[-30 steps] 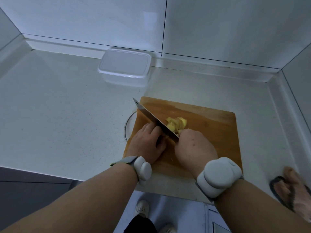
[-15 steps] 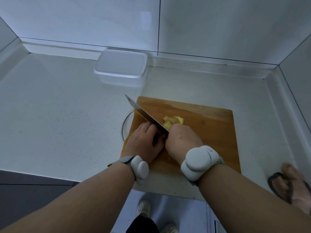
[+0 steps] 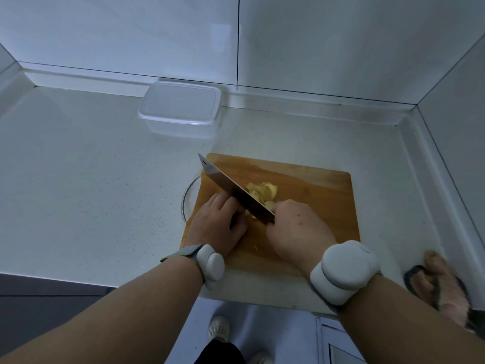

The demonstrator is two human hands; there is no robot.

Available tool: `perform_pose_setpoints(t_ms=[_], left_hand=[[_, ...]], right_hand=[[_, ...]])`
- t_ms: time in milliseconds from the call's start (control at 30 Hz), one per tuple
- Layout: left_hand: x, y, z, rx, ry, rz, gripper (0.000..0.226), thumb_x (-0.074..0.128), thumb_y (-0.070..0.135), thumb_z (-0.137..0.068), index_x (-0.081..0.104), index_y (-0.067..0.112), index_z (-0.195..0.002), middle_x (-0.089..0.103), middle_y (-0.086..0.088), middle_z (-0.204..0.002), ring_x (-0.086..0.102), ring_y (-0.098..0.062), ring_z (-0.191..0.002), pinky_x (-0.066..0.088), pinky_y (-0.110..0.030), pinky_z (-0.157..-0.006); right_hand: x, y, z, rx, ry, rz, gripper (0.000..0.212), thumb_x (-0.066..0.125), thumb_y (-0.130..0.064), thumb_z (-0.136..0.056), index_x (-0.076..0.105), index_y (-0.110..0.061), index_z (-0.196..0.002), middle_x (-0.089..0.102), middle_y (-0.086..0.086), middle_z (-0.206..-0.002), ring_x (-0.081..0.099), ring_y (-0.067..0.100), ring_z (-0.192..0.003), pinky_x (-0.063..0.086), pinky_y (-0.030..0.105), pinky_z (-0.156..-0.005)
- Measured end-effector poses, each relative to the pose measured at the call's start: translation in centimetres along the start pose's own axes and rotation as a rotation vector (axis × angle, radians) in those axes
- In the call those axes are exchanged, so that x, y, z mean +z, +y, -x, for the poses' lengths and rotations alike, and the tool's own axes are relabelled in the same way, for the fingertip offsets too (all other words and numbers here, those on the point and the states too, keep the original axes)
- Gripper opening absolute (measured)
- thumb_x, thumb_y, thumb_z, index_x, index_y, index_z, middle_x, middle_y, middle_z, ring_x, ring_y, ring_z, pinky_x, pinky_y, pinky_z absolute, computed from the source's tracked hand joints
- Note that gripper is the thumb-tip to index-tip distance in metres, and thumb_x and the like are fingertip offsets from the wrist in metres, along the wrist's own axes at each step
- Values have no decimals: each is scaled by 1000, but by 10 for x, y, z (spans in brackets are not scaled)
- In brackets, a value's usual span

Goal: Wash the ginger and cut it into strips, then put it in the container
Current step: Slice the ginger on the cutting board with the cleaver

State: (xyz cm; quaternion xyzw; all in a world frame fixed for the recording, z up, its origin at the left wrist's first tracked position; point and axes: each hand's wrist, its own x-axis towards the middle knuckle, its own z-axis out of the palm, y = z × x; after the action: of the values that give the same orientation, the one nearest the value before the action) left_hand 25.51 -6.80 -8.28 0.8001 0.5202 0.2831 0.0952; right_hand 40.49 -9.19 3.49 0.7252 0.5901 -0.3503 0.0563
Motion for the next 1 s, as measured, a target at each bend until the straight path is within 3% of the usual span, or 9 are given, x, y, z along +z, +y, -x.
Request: perform_pose_setpoints(t_ms=[200,567,833,1000], left_hand=[[0,0,-1,0,10,9,19,53,31,-81,61,14,-84,61,-1,-86,55,-18,-76,39,-20,-62],[0,0,-2,16,31,-10,19,54,31,-79,60,14,-84,61,-1,-84,54,-16,-74,37,-18,-62],[0,2,-3,29,89,-7,18,54,30,-78,57,13,-81,59,-2,-80,46,-13,-75,34,-18,-62],[-2,4,-2,-11,65,-6,20,51,33,-80,57,14,-81,59,-1,-79,52,-15,-71,35,-19,-61]], right_hand=[[2,-3,-2,12,7,31,12,50,-12,-97,60,-15,-92,59,2,-77,54,17,-61,42,26,-53],[10,-12,-16,37,3,26,15,51,-12,-97,65,-13,-102,63,3,-83,63,20,-74,55,31,-71],[16,-17,-28,25,4,28,19,48,-11,-98,63,-13,-87,61,4,-78,56,18,-65,48,29,-61],[14,-23,-33,11,4,16,24,48,-10,-96,54,-13,-73,53,3,-69,49,16,-58,46,29,-60]])
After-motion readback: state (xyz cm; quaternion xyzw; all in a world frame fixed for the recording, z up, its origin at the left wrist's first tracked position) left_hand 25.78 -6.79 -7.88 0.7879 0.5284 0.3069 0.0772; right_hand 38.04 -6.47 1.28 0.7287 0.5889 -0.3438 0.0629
